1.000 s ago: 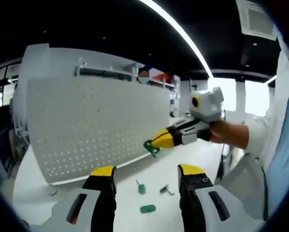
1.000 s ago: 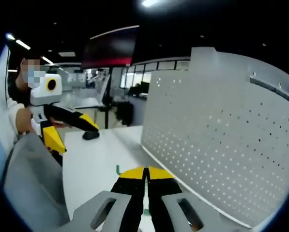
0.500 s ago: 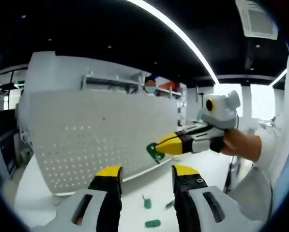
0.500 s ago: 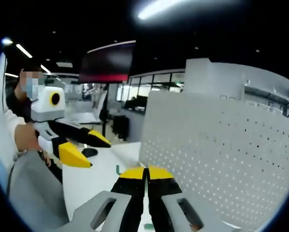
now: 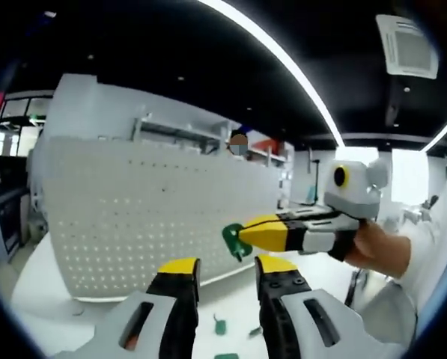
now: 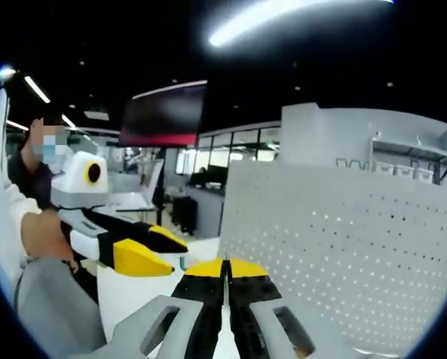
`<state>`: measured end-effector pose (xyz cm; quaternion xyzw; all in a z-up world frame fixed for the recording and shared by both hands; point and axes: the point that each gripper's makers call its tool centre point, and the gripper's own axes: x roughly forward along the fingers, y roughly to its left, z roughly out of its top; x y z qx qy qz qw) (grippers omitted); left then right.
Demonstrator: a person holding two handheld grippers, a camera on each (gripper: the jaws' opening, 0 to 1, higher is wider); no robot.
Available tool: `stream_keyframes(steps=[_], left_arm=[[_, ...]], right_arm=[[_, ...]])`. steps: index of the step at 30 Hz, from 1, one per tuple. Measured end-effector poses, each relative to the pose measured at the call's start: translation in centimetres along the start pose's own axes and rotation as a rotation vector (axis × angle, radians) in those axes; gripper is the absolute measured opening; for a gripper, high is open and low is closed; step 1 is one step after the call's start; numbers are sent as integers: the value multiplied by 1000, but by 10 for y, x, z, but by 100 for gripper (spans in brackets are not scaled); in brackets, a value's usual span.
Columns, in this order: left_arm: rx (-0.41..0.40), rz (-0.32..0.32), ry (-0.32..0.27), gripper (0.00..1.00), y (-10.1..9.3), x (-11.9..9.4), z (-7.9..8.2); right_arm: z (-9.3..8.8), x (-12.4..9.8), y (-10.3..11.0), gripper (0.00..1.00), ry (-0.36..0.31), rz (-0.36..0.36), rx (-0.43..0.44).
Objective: Insert the hook assembly into the mounting plate slot until the hook locks in place.
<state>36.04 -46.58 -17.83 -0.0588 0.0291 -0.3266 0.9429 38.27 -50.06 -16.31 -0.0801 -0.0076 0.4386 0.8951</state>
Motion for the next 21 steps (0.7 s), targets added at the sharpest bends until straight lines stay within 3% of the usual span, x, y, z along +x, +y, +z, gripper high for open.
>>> stream_keyframes(steps=[14, 21], left_arm=[[-29, -12, -10, 13, -4, 7, -3], [-52, -6, -25, 11, -5, 10, -2]], right_arm=[[-1, 2, 3, 0, -21, -4, 17], [1, 3, 6, 0, -38, -1, 26]])
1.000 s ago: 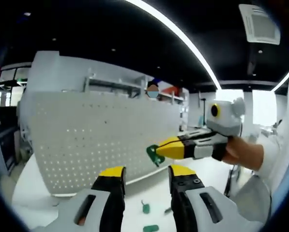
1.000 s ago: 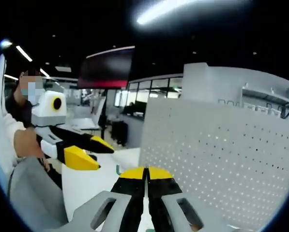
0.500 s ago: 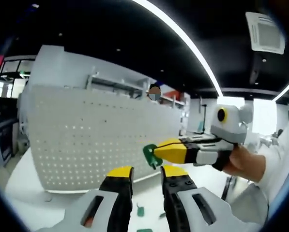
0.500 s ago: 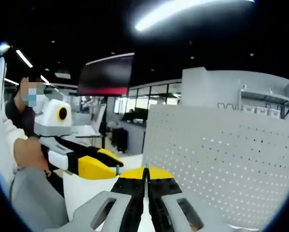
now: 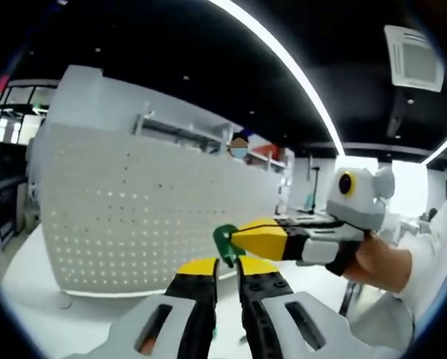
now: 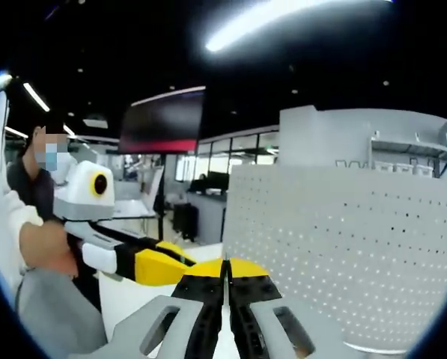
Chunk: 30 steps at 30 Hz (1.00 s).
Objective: Insert the hook assembly into the mounting plate slot until the hook locks in place.
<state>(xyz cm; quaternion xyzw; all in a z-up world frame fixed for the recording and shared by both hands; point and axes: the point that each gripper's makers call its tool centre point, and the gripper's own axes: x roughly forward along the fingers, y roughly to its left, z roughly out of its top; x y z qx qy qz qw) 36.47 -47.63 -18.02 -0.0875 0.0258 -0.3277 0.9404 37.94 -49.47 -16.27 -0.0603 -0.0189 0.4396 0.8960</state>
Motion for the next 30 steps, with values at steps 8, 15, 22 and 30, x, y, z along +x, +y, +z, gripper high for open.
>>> stream_keyframes(steps=[8, 15, 22, 30], left_arm=[[24, 15, -42, 9, -2, 1, 7], [35, 21, -51, 7, -1, 1, 9], [27, 20, -56, 7, 0, 2, 8], [39, 14, -51, 5, 0, 4, 8]], right_arm=[[2, 1, 5, 0, -10, 6, 19], [4, 1, 7, 0, -22, 7, 28], [5, 1, 8, 0, -24, 11, 32], [2, 2, 10, 0, -18, 18, 39]])
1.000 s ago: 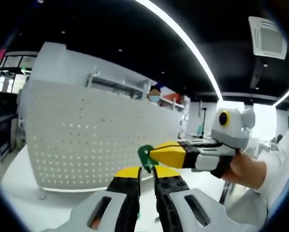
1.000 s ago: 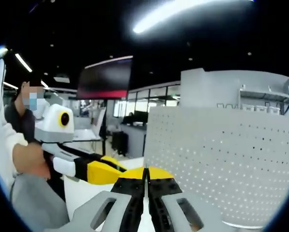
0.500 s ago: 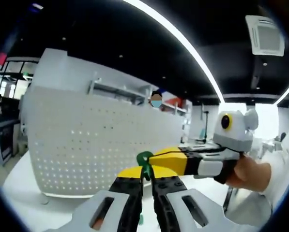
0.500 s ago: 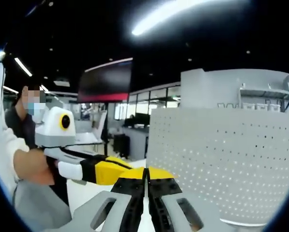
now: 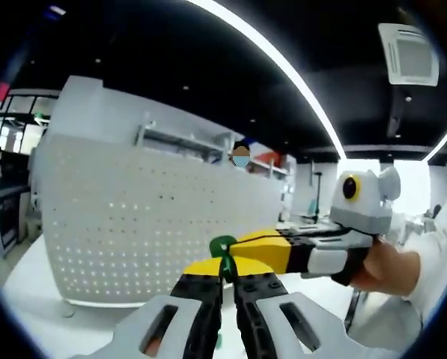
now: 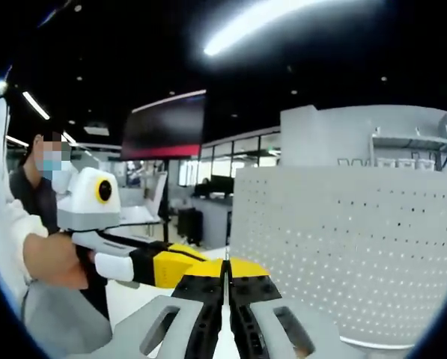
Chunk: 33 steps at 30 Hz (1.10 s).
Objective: Insert the hook assembly into the mounting plate slot until the hook locks in place.
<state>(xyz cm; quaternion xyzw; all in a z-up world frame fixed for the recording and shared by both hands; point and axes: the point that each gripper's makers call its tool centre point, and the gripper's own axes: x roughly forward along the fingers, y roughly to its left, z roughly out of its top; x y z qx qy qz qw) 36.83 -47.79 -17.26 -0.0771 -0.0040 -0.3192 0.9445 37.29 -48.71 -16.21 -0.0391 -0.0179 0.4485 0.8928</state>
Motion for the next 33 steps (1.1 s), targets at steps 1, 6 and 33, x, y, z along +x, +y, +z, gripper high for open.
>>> stream_keyframes(steps=[1, 6, 33], left_arm=[[2, -1, 2, 5, 0, 0, 0], [16, -1, 5, 4, 0, 0, -1], [128, 50, 32, 3, 9, -3, -2]], right_arm=[[0, 0, 0, 0, 2, 0, -1], [-1, 0, 0, 0, 7, 4, -3], [-9, -11, -11, 11, 65, -41, -52]])
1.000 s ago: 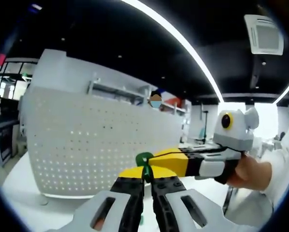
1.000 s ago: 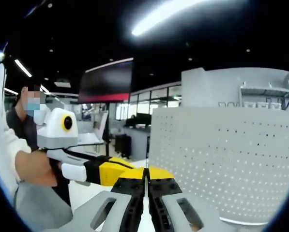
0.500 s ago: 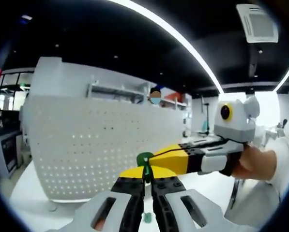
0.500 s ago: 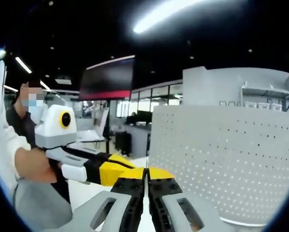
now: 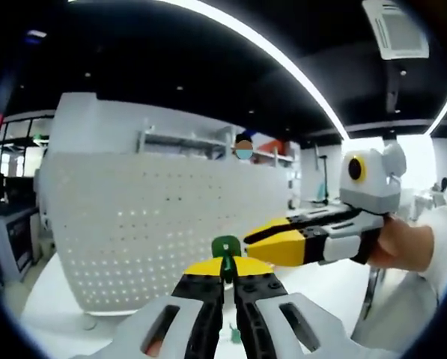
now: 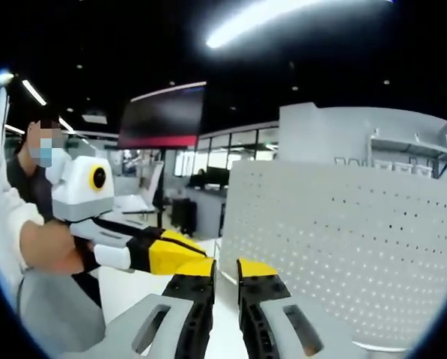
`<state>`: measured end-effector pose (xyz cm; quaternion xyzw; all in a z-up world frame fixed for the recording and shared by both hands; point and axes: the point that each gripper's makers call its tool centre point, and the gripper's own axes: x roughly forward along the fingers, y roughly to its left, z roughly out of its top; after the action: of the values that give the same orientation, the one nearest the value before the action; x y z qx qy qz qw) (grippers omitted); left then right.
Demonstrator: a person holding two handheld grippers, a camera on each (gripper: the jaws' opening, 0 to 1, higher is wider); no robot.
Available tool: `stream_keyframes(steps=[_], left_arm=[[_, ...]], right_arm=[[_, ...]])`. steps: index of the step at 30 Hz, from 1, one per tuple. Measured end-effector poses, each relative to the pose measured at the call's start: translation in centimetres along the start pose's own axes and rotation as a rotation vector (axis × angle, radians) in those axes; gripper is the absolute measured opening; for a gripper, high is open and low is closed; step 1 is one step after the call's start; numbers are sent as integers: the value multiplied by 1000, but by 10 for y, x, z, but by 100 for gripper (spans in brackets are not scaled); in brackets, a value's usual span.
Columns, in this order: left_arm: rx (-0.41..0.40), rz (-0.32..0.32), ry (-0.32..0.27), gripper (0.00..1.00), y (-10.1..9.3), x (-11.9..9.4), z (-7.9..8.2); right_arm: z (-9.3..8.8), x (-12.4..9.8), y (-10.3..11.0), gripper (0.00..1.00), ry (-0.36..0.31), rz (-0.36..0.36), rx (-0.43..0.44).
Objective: Insert the hook assembly into the mounting plate slot until the hook locks in place.
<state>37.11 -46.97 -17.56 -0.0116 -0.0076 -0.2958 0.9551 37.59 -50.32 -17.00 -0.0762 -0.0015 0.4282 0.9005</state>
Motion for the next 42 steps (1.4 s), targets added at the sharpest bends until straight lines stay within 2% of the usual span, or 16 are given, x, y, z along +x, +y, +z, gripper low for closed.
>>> stream_keyframes(steps=[8, 14, 19, 22, 32, 39, 42], left_arm=[[33, 18, 1, 3, 11, -3, 5], [48, 34, 5, 3, 22, -6, 7], [67, 72, 16, 3, 41, -11, 10], [84, 107, 8, 3, 56, -14, 17], [131, 229, -33, 3, 112, -12, 51], [132, 305, -61, 3, 145, -4, 64], [129, 324, -68, 3, 153, 1, 68]], right_arm=[[-15, -12, -10, 25, 65, -18, 2], [-22, -19, -16, 36, 88, -27, 17], [-27, -26, -21, 43, 84, -45, 51], [-30, -28, -24, 49, 85, -60, 68], [-35, -30, -32, 52, 84, -74, 93], [-39, -31, -33, 52, 96, -79, 98], [-39, -32, -35, 52, 96, -85, 99]])
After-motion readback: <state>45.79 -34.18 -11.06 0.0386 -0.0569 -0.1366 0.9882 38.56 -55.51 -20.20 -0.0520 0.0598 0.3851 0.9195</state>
